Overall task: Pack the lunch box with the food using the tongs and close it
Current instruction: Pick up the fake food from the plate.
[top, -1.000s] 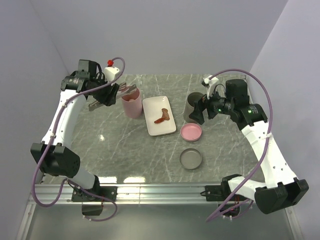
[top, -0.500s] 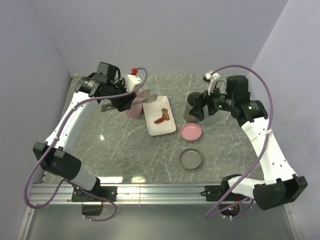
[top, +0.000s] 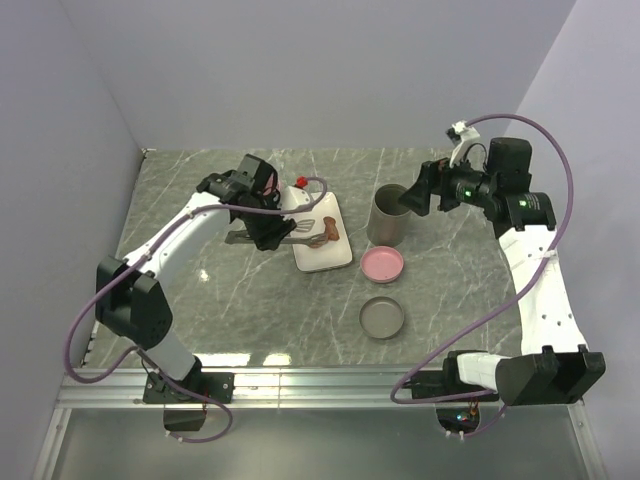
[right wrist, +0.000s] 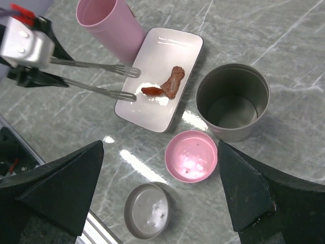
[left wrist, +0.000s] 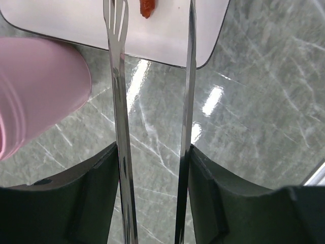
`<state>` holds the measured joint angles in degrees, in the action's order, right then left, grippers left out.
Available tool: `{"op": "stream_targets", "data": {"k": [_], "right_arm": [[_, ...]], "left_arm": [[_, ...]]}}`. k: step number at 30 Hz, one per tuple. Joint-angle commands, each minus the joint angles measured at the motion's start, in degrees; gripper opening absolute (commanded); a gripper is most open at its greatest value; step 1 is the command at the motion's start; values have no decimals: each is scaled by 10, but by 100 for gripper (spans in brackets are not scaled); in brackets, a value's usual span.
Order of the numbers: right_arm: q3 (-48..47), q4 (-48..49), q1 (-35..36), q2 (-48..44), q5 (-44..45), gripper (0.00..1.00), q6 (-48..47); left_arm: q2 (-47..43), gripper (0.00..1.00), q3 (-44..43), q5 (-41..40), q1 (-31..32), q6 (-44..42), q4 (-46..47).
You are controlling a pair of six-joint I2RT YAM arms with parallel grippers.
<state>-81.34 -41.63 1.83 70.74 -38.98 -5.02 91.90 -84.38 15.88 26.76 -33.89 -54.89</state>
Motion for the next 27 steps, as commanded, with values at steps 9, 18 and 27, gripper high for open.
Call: {"op": "stream_targets", "data": {"k": [9,18,27], "right_arm": [[-14,23,-30,-2,-53,100,26],[-10,23,-35,-2,-58,100,27],[-8,16,-40,-3,-66,100,22]], "left_arm": [[41,57,11,-39,13,-23,65],[59,55,24,-53,22,-21,88],[72,50,38,-76,33,-10,114]]}}
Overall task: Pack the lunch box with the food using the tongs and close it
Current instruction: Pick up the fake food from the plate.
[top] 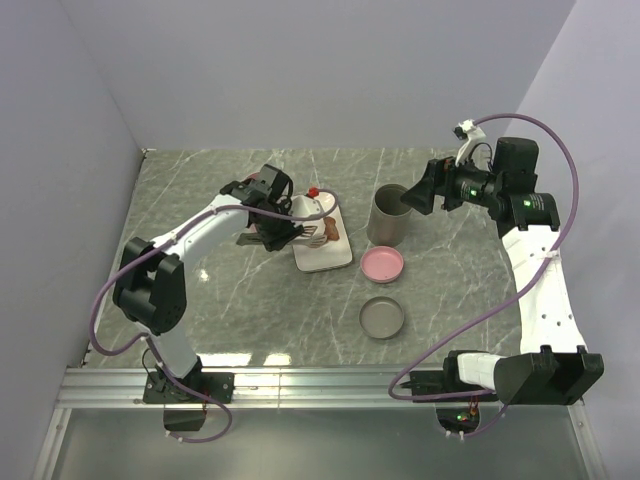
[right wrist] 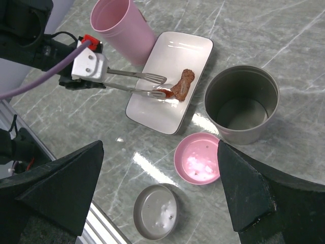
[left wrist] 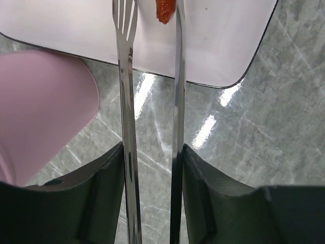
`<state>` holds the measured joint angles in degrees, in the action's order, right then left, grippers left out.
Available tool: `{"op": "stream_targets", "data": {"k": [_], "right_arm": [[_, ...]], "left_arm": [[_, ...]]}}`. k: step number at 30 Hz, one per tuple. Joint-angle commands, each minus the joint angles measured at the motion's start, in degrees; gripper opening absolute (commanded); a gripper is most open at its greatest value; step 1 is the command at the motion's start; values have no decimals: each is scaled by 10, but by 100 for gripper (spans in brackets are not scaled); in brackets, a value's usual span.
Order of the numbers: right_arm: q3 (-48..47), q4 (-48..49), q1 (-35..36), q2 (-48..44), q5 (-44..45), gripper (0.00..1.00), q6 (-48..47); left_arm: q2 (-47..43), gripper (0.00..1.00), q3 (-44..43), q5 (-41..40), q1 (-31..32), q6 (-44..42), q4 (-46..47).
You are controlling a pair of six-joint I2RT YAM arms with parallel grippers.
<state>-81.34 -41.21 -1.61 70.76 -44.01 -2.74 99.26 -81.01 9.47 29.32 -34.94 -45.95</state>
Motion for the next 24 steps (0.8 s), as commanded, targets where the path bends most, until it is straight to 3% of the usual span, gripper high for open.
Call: {"op": "stream_targets", "data": {"k": [1,24], "right_arm": [[-9,10,-7,-2,-19,100,-2],[-12,11,-19,0,-42,100,4]], "left_arm": [[-2,49,5,-14,8,0,24],[-58,32,9,-25,23,12,1]]}}
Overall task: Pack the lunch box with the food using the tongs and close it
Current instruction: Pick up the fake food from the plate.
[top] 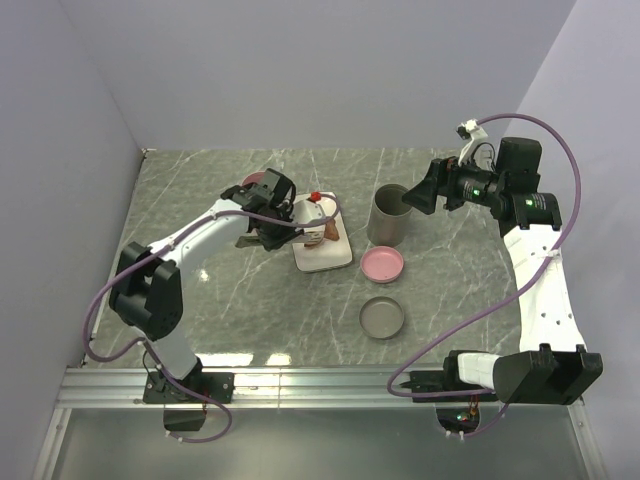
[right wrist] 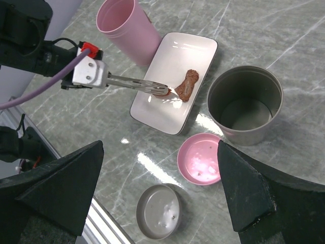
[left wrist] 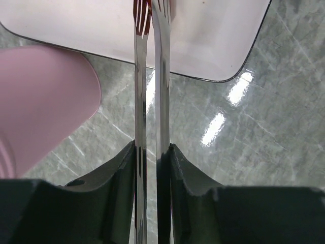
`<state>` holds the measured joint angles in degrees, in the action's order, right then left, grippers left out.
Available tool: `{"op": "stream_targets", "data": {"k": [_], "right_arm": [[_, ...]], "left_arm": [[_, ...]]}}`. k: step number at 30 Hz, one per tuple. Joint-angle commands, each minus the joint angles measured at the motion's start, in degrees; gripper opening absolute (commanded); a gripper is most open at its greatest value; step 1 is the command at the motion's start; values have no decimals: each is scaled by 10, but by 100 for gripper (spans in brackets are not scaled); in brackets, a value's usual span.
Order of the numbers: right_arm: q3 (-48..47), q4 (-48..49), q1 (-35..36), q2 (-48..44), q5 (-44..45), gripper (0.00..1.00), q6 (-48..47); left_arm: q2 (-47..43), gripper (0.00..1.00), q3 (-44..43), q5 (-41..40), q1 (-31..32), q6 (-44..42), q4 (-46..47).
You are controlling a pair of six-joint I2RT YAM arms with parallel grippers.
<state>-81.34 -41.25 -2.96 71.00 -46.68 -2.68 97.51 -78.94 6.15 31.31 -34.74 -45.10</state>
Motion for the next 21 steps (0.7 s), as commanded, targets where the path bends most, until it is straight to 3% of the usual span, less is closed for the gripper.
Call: {"op": "stream_targets", "data": {"k": [1,11,21], "right_arm": [[-13,13,-6,-2,-16,100,4],[-12,14,-8,-3,-18,100,3],[-22,16,-13,-2,-21,100,10]], "left_arm": [[-42,31,-17,10,2,12,-11],[-52,27,-77,33,2,25,-53],[-24,29,-272,92,6,62,-110]]}}
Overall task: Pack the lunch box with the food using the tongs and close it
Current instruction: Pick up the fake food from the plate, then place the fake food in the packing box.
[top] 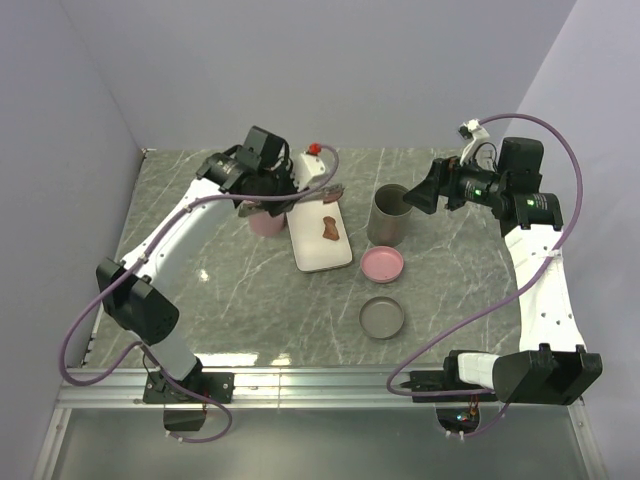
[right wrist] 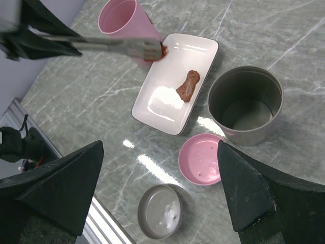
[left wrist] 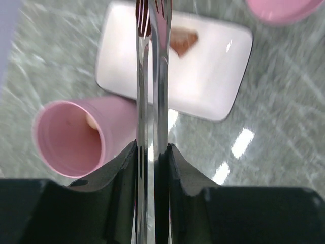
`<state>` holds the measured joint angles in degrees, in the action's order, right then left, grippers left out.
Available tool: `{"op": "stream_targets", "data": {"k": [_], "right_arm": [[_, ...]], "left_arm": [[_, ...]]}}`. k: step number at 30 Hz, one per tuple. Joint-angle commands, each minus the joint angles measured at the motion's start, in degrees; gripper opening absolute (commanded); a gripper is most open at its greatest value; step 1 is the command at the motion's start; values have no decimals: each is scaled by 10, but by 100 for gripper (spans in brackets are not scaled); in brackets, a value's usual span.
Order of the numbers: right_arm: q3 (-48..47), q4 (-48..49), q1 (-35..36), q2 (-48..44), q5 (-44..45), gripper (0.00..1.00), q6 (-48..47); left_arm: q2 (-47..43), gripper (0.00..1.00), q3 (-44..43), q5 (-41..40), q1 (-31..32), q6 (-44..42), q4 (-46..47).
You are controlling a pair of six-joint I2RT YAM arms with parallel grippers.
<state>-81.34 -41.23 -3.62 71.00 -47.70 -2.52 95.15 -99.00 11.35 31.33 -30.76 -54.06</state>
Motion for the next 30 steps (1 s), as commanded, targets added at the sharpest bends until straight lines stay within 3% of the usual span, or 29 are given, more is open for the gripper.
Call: {"op": "stream_targets", "data": {"k": [1,13,30], "right_arm": [[-22,17,-8,-2,-12,100,9],[-16,40,-41,-9,-7,100,39],[-16,46,-74,-2,-23,100,52]], "left_arm": [[3,29,-84,45,10,25,-21],[85,30,-175,69,66,61,28],[198,34,-275,66,88,79,50]]}}
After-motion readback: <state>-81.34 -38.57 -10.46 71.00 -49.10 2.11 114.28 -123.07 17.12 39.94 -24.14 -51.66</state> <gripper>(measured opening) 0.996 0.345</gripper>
